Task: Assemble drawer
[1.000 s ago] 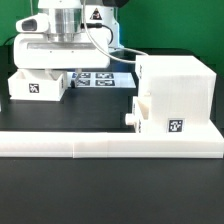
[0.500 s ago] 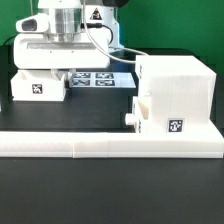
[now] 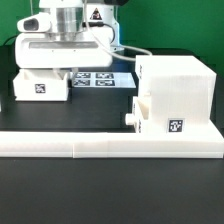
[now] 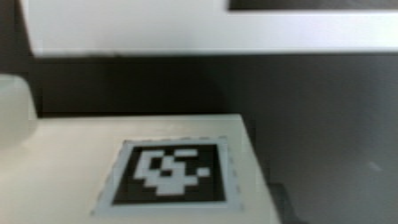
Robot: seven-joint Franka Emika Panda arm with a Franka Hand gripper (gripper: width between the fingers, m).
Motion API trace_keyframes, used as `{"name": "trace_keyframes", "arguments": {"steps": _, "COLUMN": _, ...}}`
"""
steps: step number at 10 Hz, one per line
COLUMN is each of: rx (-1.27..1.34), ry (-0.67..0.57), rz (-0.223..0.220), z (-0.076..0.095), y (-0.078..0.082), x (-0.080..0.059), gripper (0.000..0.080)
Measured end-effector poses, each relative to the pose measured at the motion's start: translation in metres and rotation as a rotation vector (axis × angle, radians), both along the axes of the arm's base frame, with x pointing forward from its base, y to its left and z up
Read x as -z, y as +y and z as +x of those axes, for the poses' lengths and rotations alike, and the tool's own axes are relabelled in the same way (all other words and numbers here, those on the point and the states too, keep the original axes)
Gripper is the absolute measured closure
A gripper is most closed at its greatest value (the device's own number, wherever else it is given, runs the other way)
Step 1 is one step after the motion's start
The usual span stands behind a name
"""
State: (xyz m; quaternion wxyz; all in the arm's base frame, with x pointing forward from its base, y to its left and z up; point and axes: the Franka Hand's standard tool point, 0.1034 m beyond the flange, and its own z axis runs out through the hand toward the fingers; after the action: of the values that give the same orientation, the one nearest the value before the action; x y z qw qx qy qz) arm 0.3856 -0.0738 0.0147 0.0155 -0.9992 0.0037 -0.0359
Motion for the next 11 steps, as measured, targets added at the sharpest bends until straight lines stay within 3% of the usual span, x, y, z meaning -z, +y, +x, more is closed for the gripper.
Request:
{"name": "trace_keyframes", "arguments": {"steps": 4, "rx": -0.062, "ry": -0.004, "rz": 0.038, "z": 0.051, "y": 0.034, "x": -0.044, "gripper": 0.0757}}
{"name": "trace_keyframes", "arguments": {"steps": 9, "rx": -0.247, "ry": -0.015, "rz": 0.021, "z": 0.051, "y": 0.031, "x": -0.04, "gripper": 0.0757}}
{"name": "trace_keyframes", "arguments": {"steps": 11, "rx": -0.45, "ry": -0.03, "rz": 0.01, "z": 0.07, "y": 0.027, "x": -0.04, "gripper": 0.0757}}
